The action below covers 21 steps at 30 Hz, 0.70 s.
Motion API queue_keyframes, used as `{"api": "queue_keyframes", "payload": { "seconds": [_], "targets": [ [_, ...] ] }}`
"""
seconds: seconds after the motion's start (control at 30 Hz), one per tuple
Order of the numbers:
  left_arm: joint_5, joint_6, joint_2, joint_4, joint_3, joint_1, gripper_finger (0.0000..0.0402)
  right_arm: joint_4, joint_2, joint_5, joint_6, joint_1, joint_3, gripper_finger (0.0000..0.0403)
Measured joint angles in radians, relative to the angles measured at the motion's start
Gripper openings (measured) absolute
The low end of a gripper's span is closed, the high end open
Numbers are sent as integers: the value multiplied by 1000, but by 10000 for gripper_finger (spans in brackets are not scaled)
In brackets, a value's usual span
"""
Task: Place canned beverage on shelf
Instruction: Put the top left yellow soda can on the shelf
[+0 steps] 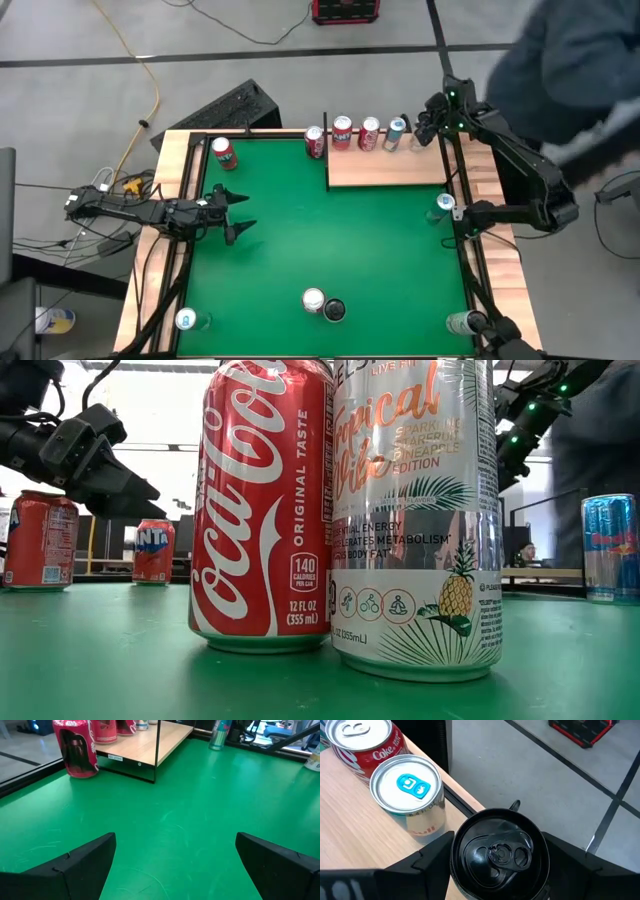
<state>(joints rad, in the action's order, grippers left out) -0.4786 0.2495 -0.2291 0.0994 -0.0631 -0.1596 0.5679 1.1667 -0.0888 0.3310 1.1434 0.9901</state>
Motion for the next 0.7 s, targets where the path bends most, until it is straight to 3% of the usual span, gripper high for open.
{"api": "queue_keyframes", "payload": {
  "seconds": [0.7],
  "targets": [
    [0,22,0,0,0,0,396,11,0,8,16,-2,0,304]
  ]
}}
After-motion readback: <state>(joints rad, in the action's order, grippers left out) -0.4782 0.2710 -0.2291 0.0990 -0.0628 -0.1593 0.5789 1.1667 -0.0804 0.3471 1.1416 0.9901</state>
